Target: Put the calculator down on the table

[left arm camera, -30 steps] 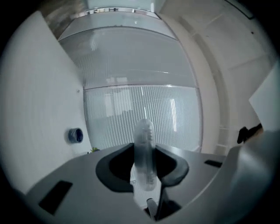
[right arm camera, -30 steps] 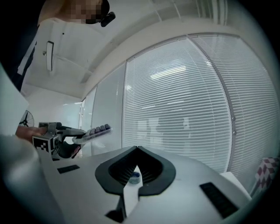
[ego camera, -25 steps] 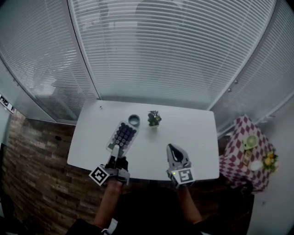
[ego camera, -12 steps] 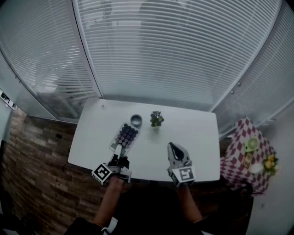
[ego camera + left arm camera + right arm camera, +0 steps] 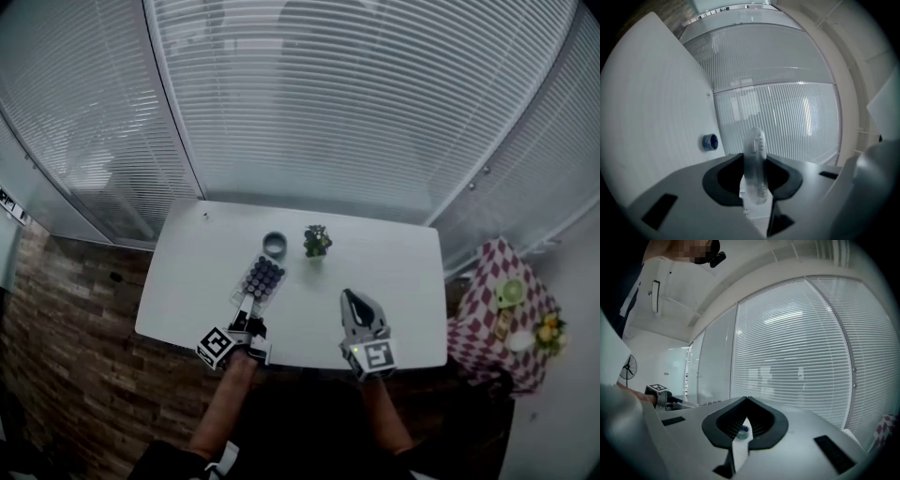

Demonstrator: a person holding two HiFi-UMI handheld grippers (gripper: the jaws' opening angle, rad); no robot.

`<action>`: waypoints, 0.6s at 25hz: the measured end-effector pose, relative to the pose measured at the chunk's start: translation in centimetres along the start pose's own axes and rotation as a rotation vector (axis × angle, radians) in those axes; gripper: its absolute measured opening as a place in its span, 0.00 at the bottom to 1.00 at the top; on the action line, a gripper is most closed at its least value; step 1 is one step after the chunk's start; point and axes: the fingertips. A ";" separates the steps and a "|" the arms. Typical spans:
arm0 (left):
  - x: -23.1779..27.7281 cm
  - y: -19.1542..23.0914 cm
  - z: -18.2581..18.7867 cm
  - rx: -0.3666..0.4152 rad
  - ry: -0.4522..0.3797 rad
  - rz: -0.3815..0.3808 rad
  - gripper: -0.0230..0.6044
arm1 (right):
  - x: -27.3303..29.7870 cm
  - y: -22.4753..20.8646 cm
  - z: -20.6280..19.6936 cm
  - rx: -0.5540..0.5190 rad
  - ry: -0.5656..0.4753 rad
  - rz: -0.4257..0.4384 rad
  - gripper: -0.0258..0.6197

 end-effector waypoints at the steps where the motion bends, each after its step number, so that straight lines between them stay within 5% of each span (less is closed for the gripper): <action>1: 0.1 0.7 -0.2 0.000 0.003 0.011 0.20 | 0.0 0.0 0.2 -0.003 -0.006 0.002 0.05; 10: 2.6 7.2 -2.5 -0.103 0.039 0.036 0.20 | -0.6 -0.3 0.3 -0.018 -0.017 -0.005 0.05; 15: 3.2 10.6 -3.5 -0.084 0.080 0.102 0.20 | -0.8 -1.0 0.2 -0.007 -0.007 -0.034 0.05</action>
Point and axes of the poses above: the fingertips, and each gripper's own axes: x forward along the fingers, y to its left, z out of its top, and after that the axes turned 9 degrees about -z, right-handed
